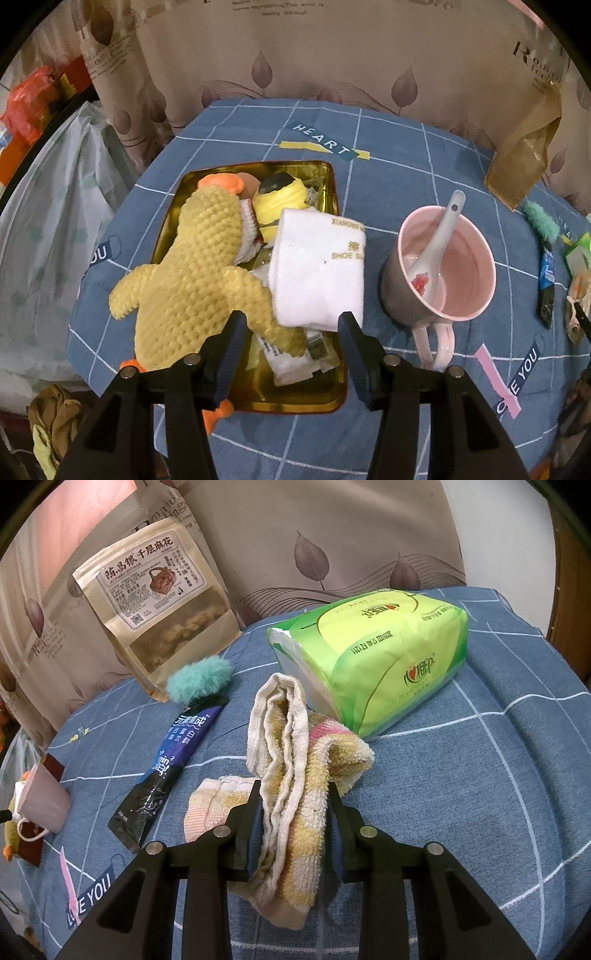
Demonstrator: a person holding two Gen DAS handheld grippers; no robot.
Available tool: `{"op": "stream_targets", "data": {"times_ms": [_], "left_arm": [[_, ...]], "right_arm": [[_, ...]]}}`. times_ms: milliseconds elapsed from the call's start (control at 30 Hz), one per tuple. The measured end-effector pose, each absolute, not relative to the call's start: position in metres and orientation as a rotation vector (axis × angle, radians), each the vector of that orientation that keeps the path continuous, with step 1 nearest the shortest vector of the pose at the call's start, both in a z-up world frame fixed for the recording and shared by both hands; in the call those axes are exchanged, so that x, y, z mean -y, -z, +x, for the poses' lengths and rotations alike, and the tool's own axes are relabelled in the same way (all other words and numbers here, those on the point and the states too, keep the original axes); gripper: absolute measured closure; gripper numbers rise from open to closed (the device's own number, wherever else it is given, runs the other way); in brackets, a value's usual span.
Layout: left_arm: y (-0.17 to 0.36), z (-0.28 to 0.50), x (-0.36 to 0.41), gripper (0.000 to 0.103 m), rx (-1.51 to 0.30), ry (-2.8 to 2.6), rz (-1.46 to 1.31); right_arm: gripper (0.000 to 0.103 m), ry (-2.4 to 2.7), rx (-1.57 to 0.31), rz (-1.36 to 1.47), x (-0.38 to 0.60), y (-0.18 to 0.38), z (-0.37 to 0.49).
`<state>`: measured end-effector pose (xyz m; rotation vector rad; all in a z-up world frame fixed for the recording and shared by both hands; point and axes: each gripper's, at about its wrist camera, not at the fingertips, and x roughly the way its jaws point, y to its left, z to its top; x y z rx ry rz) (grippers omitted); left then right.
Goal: Organize soft objects
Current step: 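Carry the white sock into the gold tray and release it with the left gripper, then carry the striped towel into the gold tray and release it with the right gripper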
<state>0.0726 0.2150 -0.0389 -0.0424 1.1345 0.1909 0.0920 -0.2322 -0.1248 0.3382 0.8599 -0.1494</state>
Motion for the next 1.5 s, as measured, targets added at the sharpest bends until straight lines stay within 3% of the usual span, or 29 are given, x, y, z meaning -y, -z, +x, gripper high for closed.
{"op": "stream_targets", "data": {"times_ms": [467, 833, 1167, 1500], "left_arm": [[0.023, 0.037, -0.242, 0.050, -1.023, -0.280, -0.045], [0.031, 0.019, -0.286, 0.050, -0.974, -0.370, -0.084], [0.033, -0.005, -0.328, 0.050, -0.917, -0.447, -0.137], [0.029, -0.017, -0.350, 0.050, -0.879, -0.461, -0.185]], "right_arm": [[0.082, 0.188, -0.858, 0.274, 0.239, 0.114, 0.083], [0.082, 0.157, -0.818, 0.189, 0.226, 0.052, 0.070], [0.082, -0.145, -0.784, 0.122, 0.151, -0.014, 0.082], [0.082, -0.443, -0.825, 0.034, 0.040, -0.024, 0.071]]}}
